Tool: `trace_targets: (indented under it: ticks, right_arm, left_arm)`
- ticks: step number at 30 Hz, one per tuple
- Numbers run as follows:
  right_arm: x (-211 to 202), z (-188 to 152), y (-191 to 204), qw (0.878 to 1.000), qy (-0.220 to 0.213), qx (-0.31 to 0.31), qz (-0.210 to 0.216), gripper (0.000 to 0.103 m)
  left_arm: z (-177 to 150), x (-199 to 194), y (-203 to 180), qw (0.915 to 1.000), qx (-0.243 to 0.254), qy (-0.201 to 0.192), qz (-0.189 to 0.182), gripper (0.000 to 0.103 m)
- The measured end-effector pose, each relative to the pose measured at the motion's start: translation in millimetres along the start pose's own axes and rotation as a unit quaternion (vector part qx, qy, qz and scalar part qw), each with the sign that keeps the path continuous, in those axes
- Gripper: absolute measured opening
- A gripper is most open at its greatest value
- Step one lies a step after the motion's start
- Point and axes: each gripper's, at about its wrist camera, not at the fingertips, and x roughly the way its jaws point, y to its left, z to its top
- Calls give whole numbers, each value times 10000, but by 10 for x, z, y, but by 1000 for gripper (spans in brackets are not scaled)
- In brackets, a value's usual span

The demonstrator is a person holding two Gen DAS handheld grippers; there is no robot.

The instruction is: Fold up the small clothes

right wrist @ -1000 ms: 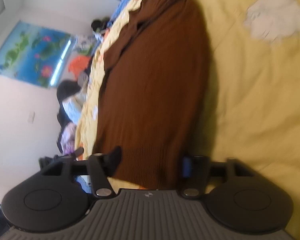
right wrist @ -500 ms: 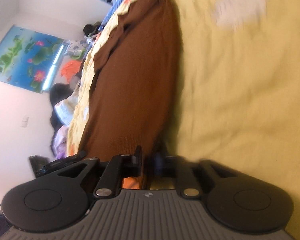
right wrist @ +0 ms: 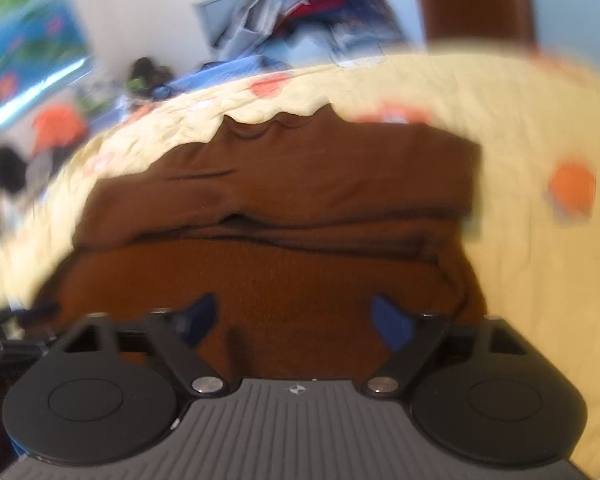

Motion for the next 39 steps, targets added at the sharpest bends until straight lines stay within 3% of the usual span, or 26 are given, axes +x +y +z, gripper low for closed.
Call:
trace_targets:
  ticks: [2, 3, 5, 7, 9, 12, 14, 18, 22, 24, 27, 34, 37, 39]
  right_arm:
    - [-64, -163, 1, 9968, -85, -760, -242, 94]
    - [-77, -244, -6, 9925, -105, -1101, -517, 103]
    - [-91, -213, -81, 9950, -23, -909, -425, 103]
    - [-64, -104, -95, 9935, 267, -1032, -403, 100]
    - [-82, 103, -102, 9957, 348, -793, -318, 91]
    - [-54, 413, -31, 9971, -346, -650, -178, 102]
    - [196, 641, 16, 9961, -504, -707, -163, 102]
    - [911, 1028, -48, 9991, -66, -383, -168, 92]
    - [1148, 1041, -122, 9971, 118, -609, -450, 102]
    - [1074, 869, -185, 9935, 74, -1049, -434, 102]
    - [978, 757, -343, 9939, -127, -1079, -180, 102]
    - [837, 856, -127, 9944, -222, -941, -418, 103]
    - [712, 897, -54, 9940, -507, -918, -306, 103]
    - [883, 978, -53, 9938, -231, -942, -536, 103]
  left_arm:
    - [-94, -98, 232, 10000, 33, 22, -48, 88]
    - [-120, -118, 314, 9999, 98, -7, -52, 89]
    - [-137, -131, 480, 10000, 61, 49, -30, 89]
    - [-20, -185, 530, 9996, 93, 136, 218, 85]
    - [136, -343, 521, 9994, 82, -281, 160, 85]
    - [446, -389, 404, 9948, -39, -1018, -88, 86]
    - [665, -150, 213, 9935, 105, -1111, -245, 86]
    - [999, 614, -29, 9971, 221, -729, -78, 86]
    - [939, 1170, 141, 9999, 128, 52, 95, 87]
    - [824, 1111, 313, 9996, 187, -140, -155, 87]
    - [830, 1100, 417, 9995, 181, -143, -198, 87]
    - [903, 968, 151, 9971, 541, -321, 436, 86]
    - [945, 900, 9, 9973, 582, -404, 215, 86]
    - [964, 1002, -56, 9968, 691, -267, 300, 87]
